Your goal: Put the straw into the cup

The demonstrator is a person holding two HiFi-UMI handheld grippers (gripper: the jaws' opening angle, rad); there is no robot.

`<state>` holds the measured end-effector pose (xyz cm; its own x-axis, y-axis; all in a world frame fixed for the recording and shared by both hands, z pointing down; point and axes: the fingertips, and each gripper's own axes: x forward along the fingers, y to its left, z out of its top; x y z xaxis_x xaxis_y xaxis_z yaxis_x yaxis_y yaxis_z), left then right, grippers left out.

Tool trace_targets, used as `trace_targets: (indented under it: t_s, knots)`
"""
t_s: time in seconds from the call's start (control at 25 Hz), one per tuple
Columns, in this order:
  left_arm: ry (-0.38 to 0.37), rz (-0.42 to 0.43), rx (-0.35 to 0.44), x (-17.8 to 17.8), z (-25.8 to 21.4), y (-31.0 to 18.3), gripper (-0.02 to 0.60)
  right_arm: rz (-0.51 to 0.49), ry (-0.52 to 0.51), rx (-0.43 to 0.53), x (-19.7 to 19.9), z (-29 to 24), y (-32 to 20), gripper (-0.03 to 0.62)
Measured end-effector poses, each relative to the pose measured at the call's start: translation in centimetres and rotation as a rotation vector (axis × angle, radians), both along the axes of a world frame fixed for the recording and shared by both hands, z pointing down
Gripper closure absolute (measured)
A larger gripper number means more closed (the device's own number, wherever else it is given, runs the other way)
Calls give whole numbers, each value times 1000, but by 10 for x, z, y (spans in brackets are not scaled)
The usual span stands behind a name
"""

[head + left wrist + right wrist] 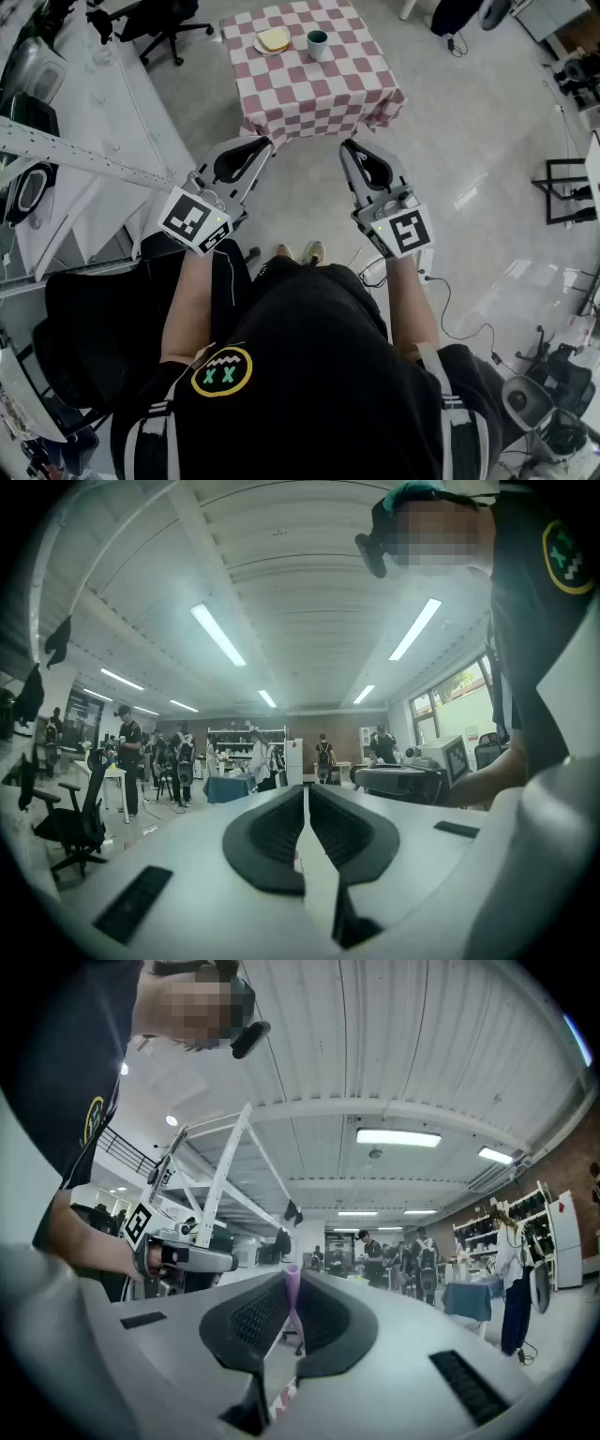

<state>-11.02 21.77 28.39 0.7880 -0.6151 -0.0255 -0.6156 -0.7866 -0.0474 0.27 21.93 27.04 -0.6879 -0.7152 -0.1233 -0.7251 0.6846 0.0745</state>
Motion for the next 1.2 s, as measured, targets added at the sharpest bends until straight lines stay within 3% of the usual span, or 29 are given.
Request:
trace_targets:
  t_s: [0.68,1.2]
  knots:
    - [-13,-2,2,18,-4,-14,546,-37,5,27,10,-3,-12,549]
    - [-33,-29,12,59,-6,-16,547,-75,-15,37,46,-3,-17,548]
